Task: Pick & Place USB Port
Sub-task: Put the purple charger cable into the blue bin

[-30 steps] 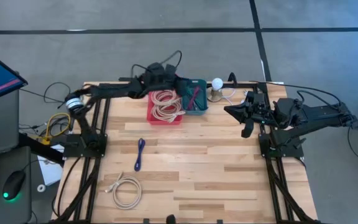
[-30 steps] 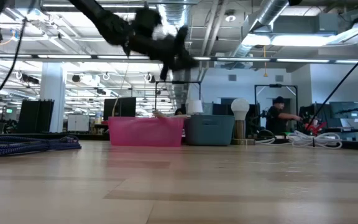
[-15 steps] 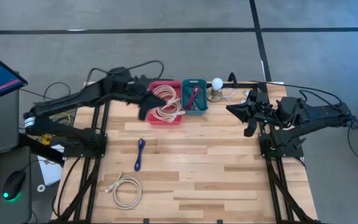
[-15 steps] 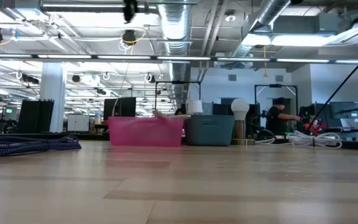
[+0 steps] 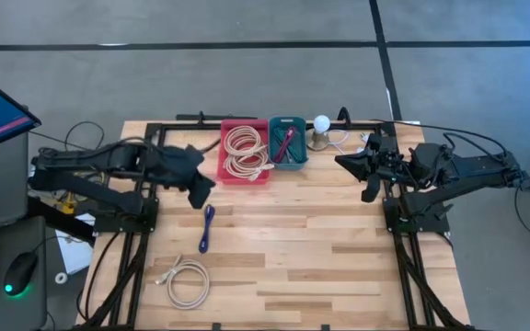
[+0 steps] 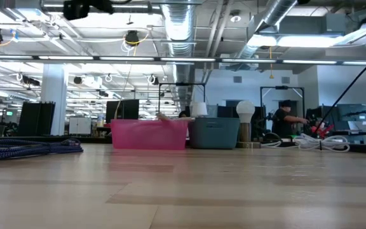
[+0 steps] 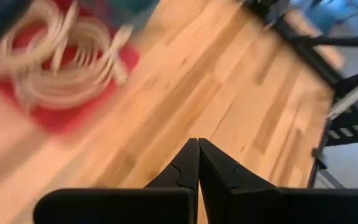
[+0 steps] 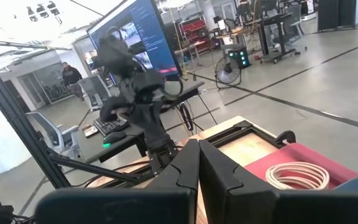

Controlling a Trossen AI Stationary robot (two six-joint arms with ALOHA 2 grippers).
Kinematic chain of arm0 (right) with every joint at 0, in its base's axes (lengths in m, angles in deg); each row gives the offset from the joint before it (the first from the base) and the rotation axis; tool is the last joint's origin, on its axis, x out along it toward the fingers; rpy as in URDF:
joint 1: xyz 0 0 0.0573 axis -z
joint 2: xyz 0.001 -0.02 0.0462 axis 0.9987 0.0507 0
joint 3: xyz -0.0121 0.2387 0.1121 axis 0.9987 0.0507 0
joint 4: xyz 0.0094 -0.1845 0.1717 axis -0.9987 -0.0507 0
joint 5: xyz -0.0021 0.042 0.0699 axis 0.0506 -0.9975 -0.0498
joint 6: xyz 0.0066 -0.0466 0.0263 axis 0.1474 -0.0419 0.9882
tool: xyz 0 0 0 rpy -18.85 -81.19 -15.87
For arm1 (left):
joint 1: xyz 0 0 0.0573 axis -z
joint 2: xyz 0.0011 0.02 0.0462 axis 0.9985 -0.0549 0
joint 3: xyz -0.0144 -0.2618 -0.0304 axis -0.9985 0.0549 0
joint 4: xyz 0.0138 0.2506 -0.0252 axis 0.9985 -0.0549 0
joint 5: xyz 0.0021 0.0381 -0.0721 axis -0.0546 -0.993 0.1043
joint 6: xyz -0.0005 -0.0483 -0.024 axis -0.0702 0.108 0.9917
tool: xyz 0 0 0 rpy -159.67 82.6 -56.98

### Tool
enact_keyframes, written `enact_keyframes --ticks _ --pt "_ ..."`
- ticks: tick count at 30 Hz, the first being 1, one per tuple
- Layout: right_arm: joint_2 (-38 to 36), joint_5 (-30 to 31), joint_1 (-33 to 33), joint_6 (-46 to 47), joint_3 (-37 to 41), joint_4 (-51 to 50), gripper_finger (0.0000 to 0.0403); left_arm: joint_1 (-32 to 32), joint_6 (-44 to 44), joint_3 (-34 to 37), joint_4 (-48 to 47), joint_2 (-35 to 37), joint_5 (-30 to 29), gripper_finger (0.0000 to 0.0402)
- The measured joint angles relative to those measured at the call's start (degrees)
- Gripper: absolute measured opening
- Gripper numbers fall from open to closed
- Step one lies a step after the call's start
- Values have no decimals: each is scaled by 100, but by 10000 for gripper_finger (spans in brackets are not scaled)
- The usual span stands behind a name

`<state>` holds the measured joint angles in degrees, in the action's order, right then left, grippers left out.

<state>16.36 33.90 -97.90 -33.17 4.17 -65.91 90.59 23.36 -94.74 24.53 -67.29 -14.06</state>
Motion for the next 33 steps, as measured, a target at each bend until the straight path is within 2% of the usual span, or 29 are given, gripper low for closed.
enact_keyframes --ticks 4,9,16,20,24,27,33 --pt "4 0 0 2 0 -8 0 375 842 0 -563 -197 -228 4" --pt "4 2 0 4 0 -71 0 640 1661 0 -1010 -558 -230 4" --pt "4 2 0 6 -2 -164 0 793 2121 0 -1059 -1117 392 4" --pt "4 3 0 11 -2 -277 0 840 2154 36 -1616 -1499 350 4" --pt "4 4 0 12 -2 -356 0 785 2192 607 -1807 -1726 326 4" --pt "4 3 0 12 -2 -371 0 714 2633 1095 -1776 -1776 325 8" --pt "4 22 3 10 -2 -370 0 705 2755 1525 -1190 -1774 351 44"
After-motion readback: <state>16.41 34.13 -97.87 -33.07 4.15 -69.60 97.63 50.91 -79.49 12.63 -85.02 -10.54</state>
